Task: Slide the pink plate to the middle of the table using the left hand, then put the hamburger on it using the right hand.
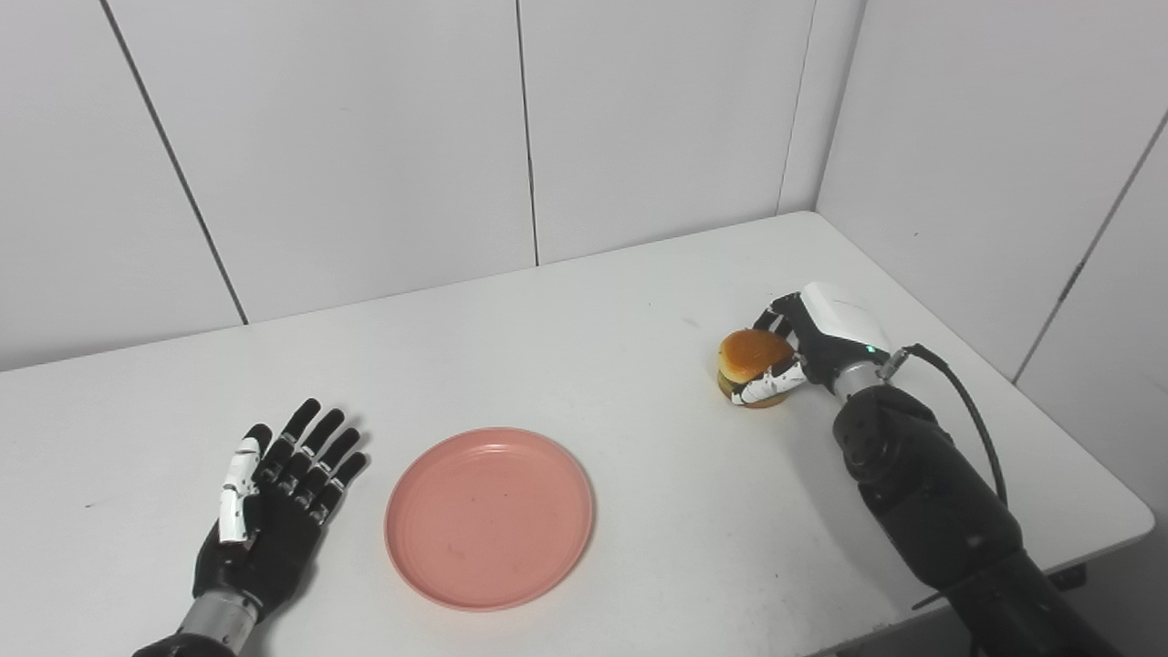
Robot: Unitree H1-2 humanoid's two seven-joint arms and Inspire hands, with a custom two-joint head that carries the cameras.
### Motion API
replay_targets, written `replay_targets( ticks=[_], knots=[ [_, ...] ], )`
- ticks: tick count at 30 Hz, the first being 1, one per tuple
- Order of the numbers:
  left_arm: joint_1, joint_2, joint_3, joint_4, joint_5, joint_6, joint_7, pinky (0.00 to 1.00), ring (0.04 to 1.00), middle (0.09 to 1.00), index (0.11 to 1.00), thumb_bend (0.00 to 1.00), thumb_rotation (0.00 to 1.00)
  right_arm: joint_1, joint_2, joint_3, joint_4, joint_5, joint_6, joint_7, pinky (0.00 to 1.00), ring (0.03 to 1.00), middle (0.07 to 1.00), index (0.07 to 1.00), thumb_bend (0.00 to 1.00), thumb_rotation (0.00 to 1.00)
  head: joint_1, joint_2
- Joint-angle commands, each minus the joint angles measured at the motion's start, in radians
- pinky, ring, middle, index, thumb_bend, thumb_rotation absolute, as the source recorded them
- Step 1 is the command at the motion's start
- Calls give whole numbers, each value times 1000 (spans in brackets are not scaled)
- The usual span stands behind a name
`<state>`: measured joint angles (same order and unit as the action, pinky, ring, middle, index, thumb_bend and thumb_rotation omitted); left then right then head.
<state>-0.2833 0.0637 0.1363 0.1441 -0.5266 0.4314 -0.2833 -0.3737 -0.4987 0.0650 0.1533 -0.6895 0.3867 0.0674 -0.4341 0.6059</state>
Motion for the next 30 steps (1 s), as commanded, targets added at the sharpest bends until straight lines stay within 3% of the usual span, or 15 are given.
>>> replay_targets(
  ticks=[1,4,11,13,17,23,30],
  knots=[
    [0,4,-6,-12,13,7,10,943,929,935,928,336,1000,-36,-25,-15,-39,10,-48,-40,135,192,252,469,513,122,12,0],
    [1,-2,-9,-18,17,5,13,943,928,935,929,339,1000,-35,-17,-18,-98,10,-19,-33,196,266,337,471,513,124,27,3],
    [7,-23,-28,-47,45,3,39,933,923,928,920,337,1000,-41,-16,-9,-234,36,-41,1,228,293,335,471,508,128,82,12],
    [8,-32,-33,-54,53,3,50,932,922,927,917,336,1000,-46,-13,6,-274,35,-41,19,225,293,333,471,508,128,105,16],
    [9,-49,-43,-69,68,8,71,920,915,919,907,333,1000,-63,9,45,-357,18,-21,64,141,186,240,469,512,126,154,26],
    [8,-75,-62,-84,90,15,107,903,899,907,901,334,1000,-82,59,83,-432,22,-10,129,134,181,239,469,513,123,232,39],
    [3,-113,-74,-87,110,13,139,861,874,888,896,334,1000,-105,117,127,-445,51,-64,156,160,205,264,469,512,120,332,65]
  ],
)
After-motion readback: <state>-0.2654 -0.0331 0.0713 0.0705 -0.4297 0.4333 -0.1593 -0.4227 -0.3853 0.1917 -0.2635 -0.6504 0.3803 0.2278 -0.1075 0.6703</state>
